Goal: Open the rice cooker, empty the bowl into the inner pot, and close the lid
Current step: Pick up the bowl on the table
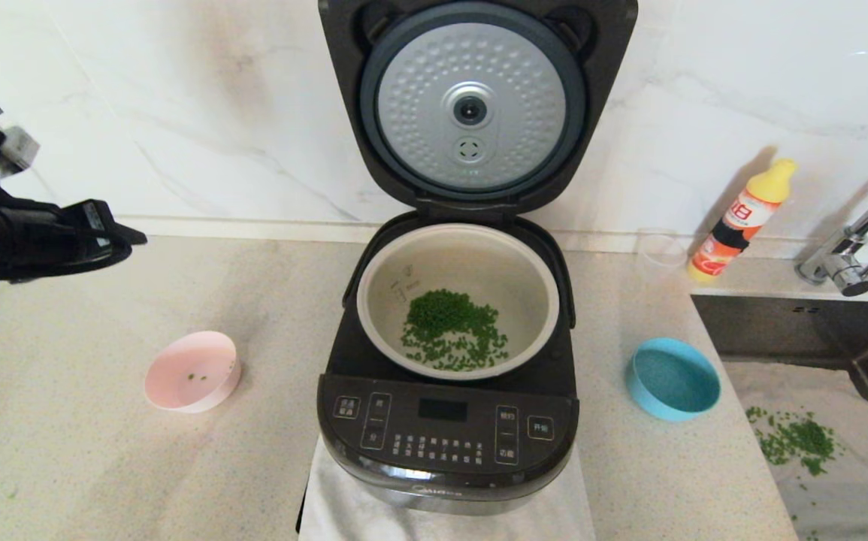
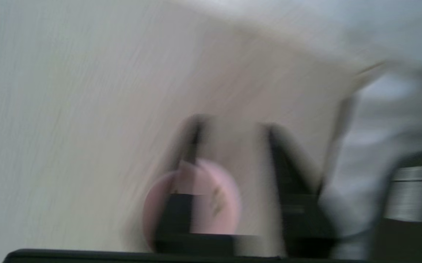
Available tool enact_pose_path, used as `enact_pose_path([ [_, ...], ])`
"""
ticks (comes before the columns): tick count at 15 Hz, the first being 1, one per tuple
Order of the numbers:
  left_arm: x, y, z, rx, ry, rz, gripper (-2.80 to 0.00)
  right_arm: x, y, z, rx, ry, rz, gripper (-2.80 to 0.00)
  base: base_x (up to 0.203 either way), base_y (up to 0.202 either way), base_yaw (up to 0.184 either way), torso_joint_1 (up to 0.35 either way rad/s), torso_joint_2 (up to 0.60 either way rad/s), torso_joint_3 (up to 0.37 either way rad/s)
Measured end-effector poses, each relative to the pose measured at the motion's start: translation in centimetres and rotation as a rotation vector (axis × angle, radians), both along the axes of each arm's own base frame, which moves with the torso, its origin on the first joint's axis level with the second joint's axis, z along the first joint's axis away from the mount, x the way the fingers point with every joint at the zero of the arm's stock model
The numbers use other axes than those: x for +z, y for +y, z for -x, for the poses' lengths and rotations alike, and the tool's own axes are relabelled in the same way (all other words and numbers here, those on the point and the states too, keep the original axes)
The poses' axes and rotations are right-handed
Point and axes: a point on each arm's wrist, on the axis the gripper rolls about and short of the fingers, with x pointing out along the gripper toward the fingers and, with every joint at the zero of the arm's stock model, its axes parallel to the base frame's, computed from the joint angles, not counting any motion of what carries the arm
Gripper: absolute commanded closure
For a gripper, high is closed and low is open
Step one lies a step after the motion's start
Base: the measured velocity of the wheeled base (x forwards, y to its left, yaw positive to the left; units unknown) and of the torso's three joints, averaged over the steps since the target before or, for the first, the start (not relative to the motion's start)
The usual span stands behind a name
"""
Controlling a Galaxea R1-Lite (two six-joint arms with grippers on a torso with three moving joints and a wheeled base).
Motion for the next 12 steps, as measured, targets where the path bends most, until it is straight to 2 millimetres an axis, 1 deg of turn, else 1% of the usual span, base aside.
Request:
enact_pose_path([
  [1, 1.3, -0.7, 0.6, -0.05, -0.079, -0.023, 0.0, 0.0, 0.0, 0.0, 0.0, 0.0, 0.0, 0.0, 0.0, 0.0, 0.0, 0.0, 0.0, 0.0],
  [2, 1.9, -1.4, 1.4, -0.107, -0.137, -0.034, 0.0, 0.0, 0.0, 0.0, 0.0, 0.0, 0.0, 0.0, 0.0, 0.0, 0.0, 0.0, 0.0, 0.0],
  [4, 2.5, -2.9, 4.0, -0.244, -0.246, -0.063, 0.0, 0.0, 0.0, 0.0, 0.0, 0.0, 0.0, 0.0, 0.0, 0.0, 0.0, 0.0, 0.0, 0.0],
  [5, 2.5, -3.7, 5.7, -0.309, -0.295, -0.078, 0.0, 0.0, 0.0, 0.0, 0.0, 0.0, 0.0, 0.0, 0.0, 0.0, 0.0, 0.0, 0.0, 0.0],
  [6, 2.4, -4.3, 7.8, -0.36, -0.338, -0.097, 0.0, 0.0, 0.0, 0.0, 0.0, 0.0, 0.0, 0.0, 0.0, 0.0, 0.0, 0.0, 0.0, 0.0],
  [8, 1.8, -5.1, 12.6, -0.432, -0.41, -0.132, 0.0, 0.0, 0.0, 0.0, 0.0, 0.0, 0.0, 0.0, 0.0, 0.0, 0.0, 0.0, 0.0, 0.0],
  [10, 0.2, -5.6, 17.7, -0.469, -0.466, -0.157, 0.0, 0.0, 0.0, 0.0, 0.0, 0.0, 0.0, 0.0, 0.0, 0.0, 0.0, 0.0, 0.0, 0.0],
  [12, -1.8, -6.0, 22.6, -0.486, -0.518, -0.179, 0.0, 0.0, 0.0, 0.0, 0.0, 0.0, 0.0, 0.0, 0.0, 0.0, 0.0, 0.0, 0.0, 0.0],
])
